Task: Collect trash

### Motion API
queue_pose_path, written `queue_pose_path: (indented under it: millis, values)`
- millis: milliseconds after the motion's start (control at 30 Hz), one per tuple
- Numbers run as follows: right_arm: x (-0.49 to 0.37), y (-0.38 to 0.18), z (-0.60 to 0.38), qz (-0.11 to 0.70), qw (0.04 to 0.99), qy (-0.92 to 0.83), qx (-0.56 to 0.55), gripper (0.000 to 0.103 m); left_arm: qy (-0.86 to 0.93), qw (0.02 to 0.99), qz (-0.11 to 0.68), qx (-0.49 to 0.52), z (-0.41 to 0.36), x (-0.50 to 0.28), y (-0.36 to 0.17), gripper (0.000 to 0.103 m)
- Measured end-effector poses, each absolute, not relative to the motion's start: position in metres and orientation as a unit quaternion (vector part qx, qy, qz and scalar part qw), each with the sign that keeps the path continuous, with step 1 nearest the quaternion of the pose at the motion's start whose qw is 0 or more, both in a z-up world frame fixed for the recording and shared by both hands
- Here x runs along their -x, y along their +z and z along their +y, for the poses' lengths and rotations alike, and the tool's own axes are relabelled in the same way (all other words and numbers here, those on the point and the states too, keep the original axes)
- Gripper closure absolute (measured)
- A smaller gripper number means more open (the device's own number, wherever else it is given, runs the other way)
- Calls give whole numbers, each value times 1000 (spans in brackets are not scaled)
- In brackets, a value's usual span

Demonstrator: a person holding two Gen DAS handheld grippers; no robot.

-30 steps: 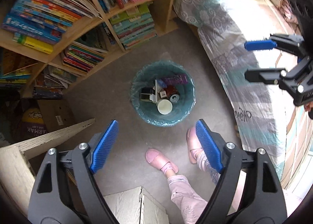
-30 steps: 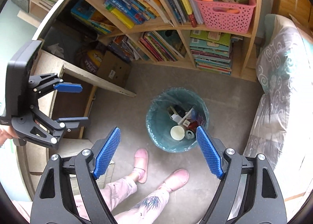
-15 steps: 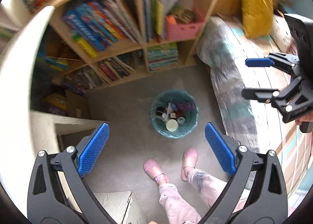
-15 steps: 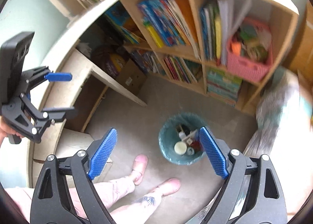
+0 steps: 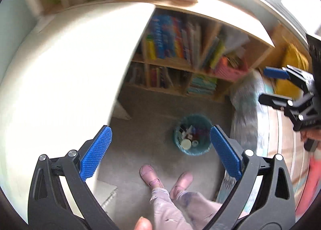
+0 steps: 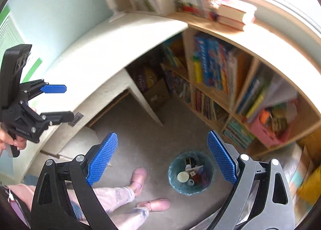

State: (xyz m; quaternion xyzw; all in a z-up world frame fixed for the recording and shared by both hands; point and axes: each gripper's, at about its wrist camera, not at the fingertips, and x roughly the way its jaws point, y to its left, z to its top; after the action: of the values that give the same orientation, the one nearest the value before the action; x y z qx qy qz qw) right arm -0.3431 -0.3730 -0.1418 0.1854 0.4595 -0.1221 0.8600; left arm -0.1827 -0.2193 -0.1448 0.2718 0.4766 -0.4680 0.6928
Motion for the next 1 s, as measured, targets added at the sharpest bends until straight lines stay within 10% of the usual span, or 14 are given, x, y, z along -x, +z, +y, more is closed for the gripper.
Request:
queue_pose_path:
  millis: [1000]
  values:
    - [72,-69,-131,434,879,198,8,12,-116,872,476,-9,69,40,-100,7]
